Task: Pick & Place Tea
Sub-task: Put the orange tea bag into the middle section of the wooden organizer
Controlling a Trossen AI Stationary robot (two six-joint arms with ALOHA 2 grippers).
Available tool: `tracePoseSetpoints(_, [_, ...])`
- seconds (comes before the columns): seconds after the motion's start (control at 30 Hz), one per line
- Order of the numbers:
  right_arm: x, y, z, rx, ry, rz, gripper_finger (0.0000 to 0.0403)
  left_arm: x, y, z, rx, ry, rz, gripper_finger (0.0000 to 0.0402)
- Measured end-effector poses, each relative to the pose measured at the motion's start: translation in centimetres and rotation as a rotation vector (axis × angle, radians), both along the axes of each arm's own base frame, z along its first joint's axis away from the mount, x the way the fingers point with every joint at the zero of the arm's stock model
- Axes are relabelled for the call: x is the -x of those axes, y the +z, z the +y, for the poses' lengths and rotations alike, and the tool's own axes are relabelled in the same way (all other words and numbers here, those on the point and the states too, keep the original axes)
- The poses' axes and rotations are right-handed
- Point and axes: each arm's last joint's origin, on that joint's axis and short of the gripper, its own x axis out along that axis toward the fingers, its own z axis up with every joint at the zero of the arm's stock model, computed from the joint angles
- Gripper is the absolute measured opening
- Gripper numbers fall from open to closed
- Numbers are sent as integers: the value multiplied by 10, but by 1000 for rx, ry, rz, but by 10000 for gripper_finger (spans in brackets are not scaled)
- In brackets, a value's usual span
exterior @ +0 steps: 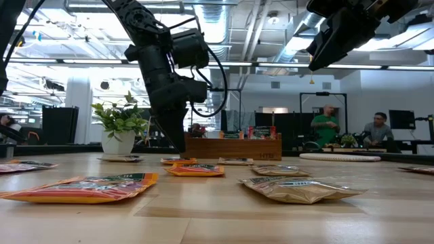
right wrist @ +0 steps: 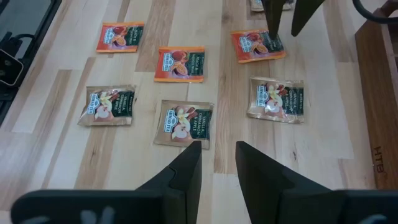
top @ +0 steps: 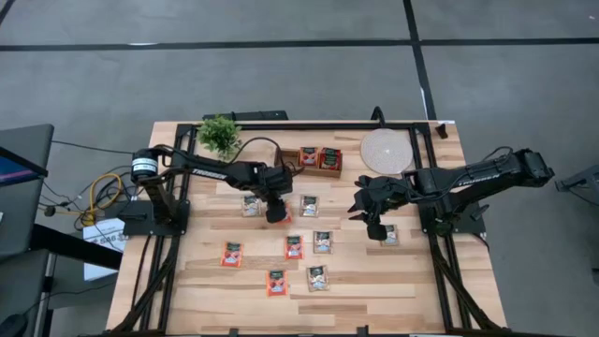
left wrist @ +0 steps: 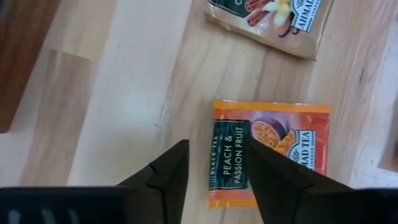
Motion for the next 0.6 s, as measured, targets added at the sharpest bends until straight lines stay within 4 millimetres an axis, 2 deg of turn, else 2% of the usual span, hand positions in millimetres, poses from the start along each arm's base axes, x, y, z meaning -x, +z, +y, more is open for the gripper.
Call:
tracePoseSetpoints(0.27, [0,0,0,-9,-8,-4,91,0,-2,0,-6,-15,9,158])
tracePoseSetpoints(0.6, [-1,2,0,-12,-9,-18,91,-4,-28,1,6,-14,91,158])
